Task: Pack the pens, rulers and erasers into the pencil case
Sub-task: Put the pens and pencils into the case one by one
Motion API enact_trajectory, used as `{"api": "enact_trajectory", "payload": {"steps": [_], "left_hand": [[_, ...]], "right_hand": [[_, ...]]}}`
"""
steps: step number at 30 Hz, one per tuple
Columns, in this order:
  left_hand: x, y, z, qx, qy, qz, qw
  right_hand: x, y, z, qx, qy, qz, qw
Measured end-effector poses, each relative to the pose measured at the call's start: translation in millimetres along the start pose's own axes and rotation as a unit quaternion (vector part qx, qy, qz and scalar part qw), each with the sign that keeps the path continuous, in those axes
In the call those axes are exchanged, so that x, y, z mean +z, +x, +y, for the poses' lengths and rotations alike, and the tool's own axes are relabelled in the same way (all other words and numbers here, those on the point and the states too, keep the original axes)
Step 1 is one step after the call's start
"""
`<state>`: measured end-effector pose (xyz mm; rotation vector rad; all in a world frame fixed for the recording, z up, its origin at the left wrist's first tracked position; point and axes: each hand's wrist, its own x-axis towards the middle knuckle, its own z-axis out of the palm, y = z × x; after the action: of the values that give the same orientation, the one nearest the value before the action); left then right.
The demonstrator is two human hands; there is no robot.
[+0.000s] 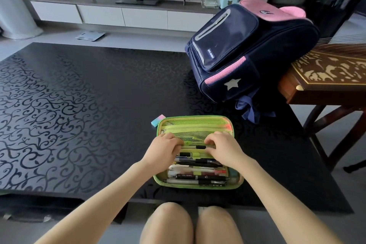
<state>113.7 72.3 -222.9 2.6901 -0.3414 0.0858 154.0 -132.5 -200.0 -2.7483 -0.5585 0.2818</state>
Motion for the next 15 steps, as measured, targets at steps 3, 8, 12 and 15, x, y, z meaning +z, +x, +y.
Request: {"api": "enact_trajectory", "payload": {"steps": [3,8,12,15], "left_hand": [[-3.7,6.8,-1.8,-0.020,-0.003,-0.041,0.999],[-9.5,14.1,-0.5,-0.008,-0.011,-0.073,0.997],[-11.9,10.3,-3.2,0.025,-0.026,-0.059,0.998],[-16.0,0.4,-5.4,0.036,-0.044,-0.013,0.998]], "right_hand": [[-8.7,9.2,1.1,0.004,0.017,-0.050,0.999],[-10.9,5.7,0.2,-0.011,0.041,-0.032,0.999],[-2.9,-5.4,-4.9,-0.045,0.022,0.050,0.997],[-2.8,-13.5,-1.5,-0.050,0.045,0.083,0.994]]}}
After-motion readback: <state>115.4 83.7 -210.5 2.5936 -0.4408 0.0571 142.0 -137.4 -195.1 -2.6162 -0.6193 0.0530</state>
